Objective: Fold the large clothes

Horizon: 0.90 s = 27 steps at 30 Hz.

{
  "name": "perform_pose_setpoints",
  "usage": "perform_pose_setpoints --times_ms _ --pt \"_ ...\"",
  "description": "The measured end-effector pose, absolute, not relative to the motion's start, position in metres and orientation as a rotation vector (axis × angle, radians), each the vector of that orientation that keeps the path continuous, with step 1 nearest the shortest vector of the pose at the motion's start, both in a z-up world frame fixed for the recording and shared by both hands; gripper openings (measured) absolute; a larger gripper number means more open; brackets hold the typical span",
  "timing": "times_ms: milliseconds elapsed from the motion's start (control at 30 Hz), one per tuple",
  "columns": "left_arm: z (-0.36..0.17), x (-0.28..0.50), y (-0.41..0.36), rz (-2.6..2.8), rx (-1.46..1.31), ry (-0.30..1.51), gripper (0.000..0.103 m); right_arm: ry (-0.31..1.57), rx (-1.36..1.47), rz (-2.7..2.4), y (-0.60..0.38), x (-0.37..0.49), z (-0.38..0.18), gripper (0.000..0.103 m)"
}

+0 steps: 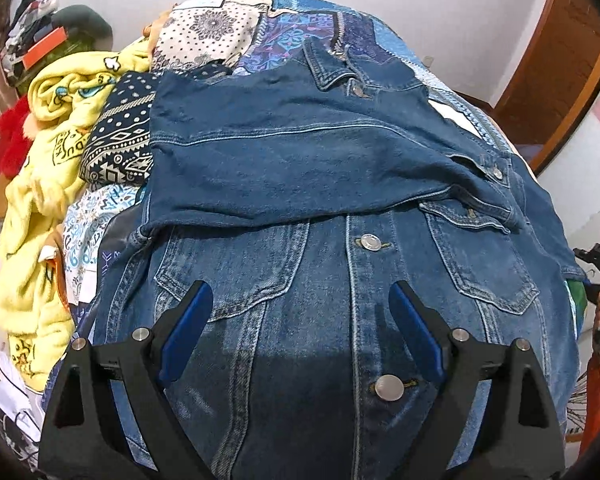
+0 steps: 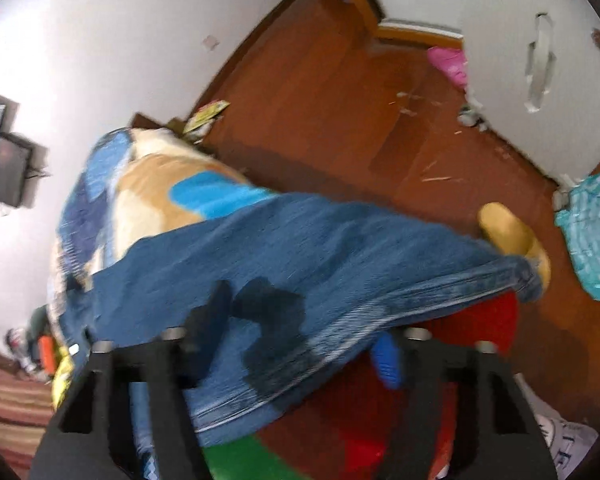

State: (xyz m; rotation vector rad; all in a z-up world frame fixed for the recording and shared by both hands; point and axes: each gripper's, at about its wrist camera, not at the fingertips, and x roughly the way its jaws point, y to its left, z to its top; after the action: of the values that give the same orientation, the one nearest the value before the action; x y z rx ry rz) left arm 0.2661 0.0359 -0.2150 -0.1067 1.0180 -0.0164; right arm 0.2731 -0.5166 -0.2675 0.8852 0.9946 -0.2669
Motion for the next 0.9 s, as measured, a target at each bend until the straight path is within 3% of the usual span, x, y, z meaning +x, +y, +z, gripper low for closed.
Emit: perform_pose_setpoints --times_ms 33,67,233,667,900 --pt "-0.214 0.266 0.036 -0.021 -0.106 1.016 0.09 0.995 0.871 -0.295 -0.518 0.273 -0.265 0.031" --pt "-0.214 0.265 0.035 -0.025 -0.106 1.015 0.09 0.993 0.861 -0.313 -0.519 0.273 -0.263 0.026" --pt "-0.215 0.263 0.038 -0.03 -0.112 1.012 0.09 0.919 0.835 -0.302 -0.52 0.269 -0.234 0.012" --pt "-0.21 0.251 0.057 -0.045 -0.138 0.965 0.09 0.625 0.594 -0.011 -0.416 0.314 -0.054 0.01" --pt "-0.201 0.24 0.073 -0.056 -0.158 0.927 0.09 0.597 0.493 0.222 -0.295 0.354 -0.013 0.01"
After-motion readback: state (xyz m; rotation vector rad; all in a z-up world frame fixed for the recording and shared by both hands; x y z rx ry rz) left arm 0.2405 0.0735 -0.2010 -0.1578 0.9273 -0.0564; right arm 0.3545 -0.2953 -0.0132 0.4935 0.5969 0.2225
